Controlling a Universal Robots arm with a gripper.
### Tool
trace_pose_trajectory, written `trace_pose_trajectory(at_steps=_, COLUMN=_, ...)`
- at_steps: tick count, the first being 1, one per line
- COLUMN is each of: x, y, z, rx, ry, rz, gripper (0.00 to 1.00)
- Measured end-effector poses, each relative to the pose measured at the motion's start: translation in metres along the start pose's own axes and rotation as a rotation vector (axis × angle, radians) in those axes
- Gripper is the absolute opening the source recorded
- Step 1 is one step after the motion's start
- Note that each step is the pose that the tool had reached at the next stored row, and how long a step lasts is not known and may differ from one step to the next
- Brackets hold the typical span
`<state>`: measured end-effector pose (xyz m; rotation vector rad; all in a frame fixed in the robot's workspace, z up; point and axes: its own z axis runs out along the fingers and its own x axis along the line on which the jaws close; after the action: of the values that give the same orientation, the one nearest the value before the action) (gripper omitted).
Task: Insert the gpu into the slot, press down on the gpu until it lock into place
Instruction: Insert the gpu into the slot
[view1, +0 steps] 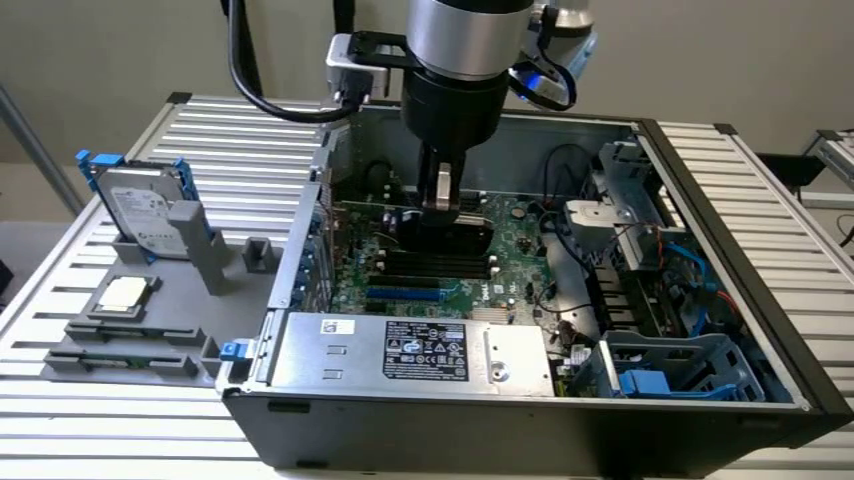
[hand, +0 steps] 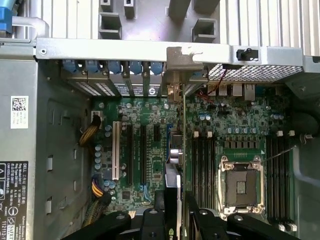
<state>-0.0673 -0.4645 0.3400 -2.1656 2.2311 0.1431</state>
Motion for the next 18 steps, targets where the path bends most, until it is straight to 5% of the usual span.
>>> trace_pose_trajectory(at_steps=18, x=0.003, y=0.004, z=0.0329, rx=0.0048, ry=-0.0064, rz=-0.001, gripper=0.26)
